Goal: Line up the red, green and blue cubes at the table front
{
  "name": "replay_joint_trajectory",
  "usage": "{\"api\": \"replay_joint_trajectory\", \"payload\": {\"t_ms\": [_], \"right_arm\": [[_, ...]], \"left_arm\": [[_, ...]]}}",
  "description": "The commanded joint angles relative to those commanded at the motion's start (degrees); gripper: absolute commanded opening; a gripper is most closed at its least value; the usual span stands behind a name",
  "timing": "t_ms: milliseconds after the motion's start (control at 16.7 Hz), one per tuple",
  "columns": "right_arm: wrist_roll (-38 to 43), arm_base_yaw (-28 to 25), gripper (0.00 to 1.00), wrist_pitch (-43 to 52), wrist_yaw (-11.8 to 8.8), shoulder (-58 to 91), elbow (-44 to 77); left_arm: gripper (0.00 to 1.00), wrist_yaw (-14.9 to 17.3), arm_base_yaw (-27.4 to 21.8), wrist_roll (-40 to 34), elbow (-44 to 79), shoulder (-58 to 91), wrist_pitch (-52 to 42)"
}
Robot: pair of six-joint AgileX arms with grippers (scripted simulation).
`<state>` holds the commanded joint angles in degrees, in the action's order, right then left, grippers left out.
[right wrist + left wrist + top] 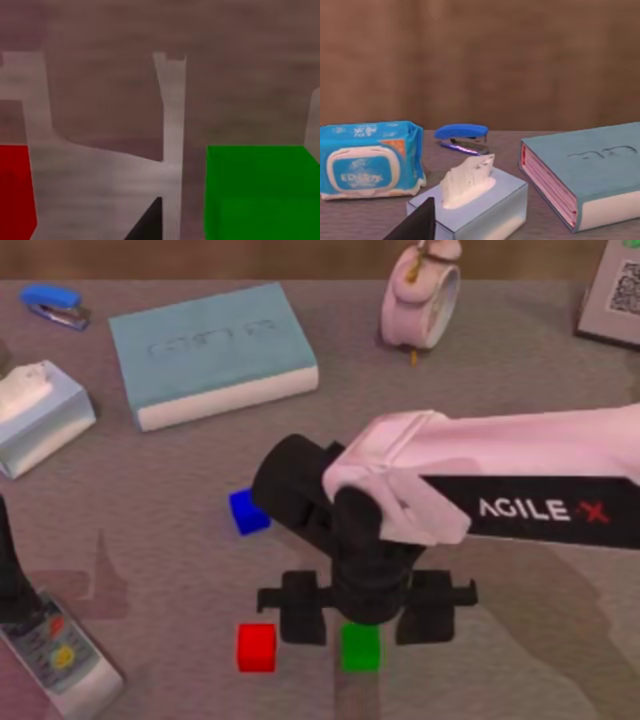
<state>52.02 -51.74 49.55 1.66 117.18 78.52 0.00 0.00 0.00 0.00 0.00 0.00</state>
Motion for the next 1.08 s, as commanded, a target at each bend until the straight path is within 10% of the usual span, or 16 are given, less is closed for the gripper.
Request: {"api": "replay_joint_trajectory", "payload": {"t_ms": [1080], "right_arm": [[0.1, -0.7, 1.0, 13.6, 0.0, -4.8, 8.8]], "left_arm": [[1.0, 0.0, 0.0, 0.0, 0.0, 0.0, 0.0]]}}
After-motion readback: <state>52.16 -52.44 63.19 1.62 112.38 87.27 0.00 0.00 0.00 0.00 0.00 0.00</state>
